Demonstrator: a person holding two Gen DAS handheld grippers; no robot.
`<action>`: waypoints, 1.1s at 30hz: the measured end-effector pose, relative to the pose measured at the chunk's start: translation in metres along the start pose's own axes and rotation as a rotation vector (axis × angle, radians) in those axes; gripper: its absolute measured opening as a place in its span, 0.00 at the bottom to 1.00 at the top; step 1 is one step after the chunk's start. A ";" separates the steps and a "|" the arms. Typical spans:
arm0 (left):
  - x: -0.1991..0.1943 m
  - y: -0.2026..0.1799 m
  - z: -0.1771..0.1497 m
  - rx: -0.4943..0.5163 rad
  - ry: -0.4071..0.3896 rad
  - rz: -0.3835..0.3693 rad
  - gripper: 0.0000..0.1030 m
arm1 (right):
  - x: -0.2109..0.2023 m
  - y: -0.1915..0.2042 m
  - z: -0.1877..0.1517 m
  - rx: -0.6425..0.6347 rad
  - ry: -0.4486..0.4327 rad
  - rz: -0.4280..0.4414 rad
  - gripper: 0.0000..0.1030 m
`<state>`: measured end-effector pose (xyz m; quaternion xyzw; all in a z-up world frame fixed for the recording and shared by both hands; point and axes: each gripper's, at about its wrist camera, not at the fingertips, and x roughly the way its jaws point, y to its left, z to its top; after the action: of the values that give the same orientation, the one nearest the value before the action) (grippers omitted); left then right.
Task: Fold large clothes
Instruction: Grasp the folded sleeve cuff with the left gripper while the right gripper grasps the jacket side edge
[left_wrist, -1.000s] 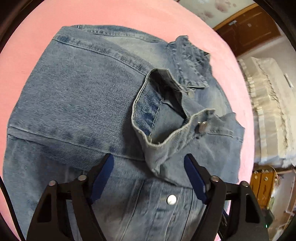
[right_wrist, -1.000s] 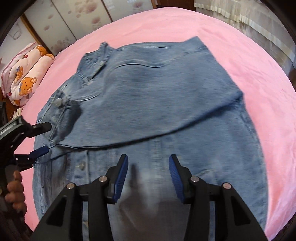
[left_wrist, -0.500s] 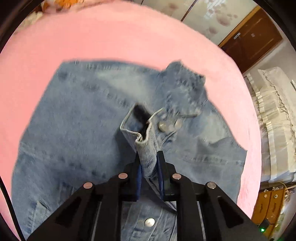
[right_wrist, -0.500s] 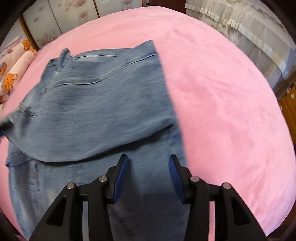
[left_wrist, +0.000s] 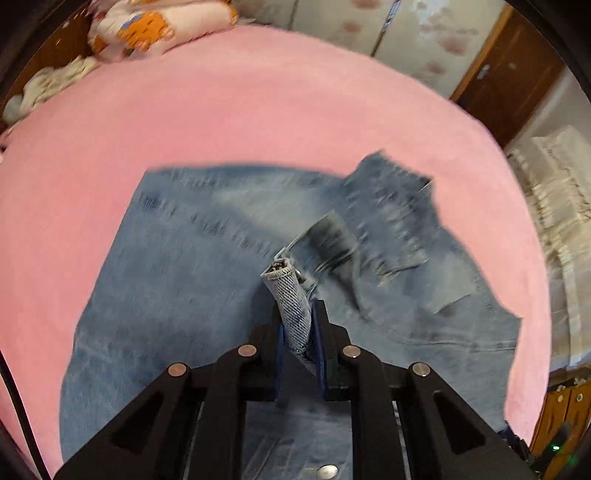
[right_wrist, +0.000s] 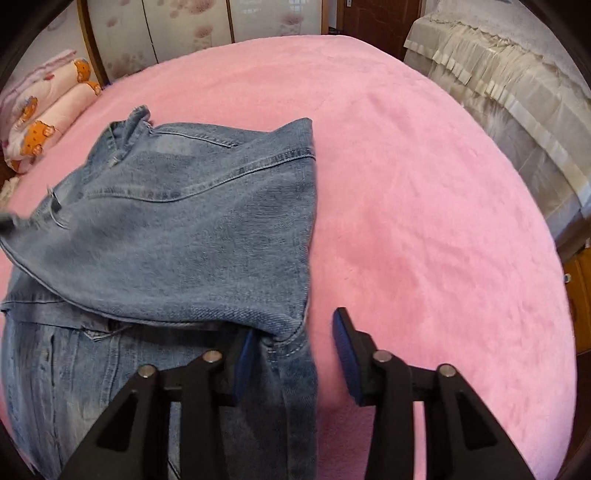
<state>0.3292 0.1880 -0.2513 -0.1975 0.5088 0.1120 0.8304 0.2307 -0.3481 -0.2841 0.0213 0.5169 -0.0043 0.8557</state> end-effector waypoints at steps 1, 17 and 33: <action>0.007 0.008 -0.007 -0.018 0.020 0.016 0.11 | -0.001 0.000 -0.002 -0.003 -0.008 0.028 0.22; 0.035 0.033 -0.061 -0.073 0.103 0.112 0.12 | 0.029 -0.039 -0.013 0.323 0.102 0.187 0.14; 0.014 0.007 -0.077 0.048 0.044 0.279 0.22 | 0.011 -0.035 0.006 0.264 0.150 0.190 0.15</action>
<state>0.2716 0.1603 -0.2964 -0.1076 0.5521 0.2099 0.7998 0.2400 -0.3832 -0.2924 0.1823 0.5701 0.0105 0.8010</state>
